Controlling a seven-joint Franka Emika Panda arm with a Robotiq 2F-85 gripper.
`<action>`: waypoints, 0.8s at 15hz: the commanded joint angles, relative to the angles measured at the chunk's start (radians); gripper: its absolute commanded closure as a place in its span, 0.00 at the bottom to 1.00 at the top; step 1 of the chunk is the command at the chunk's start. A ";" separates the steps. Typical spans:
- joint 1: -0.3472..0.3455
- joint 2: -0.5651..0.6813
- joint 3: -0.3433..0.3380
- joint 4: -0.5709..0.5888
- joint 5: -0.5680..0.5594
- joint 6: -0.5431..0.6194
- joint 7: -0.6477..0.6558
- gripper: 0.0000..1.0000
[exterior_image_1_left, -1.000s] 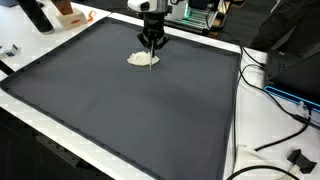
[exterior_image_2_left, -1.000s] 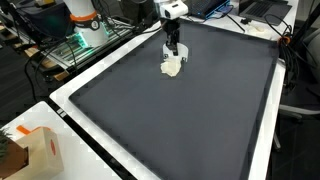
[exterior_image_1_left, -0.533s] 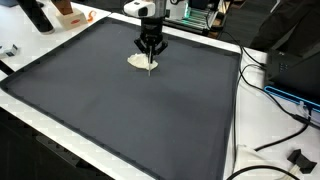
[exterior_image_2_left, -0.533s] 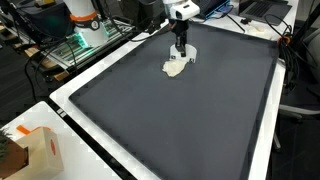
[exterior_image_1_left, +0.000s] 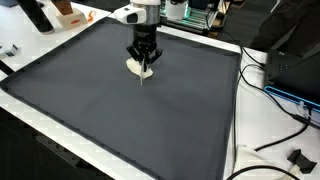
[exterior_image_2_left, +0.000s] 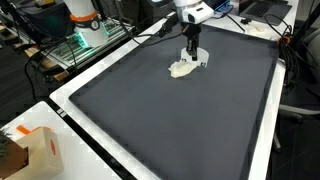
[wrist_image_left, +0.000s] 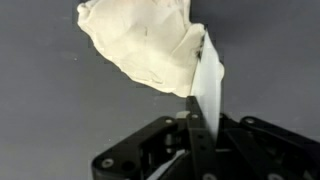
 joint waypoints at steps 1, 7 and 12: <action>0.028 0.063 -0.041 0.055 0.025 -0.002 0.092 0.99; 0.001 0.037 -0.009 -0.017 0.077 -0.029 0.108 0.99; 0.033 -0.040 -0.052 -0.117 0.072 -0.049 0.179 0.99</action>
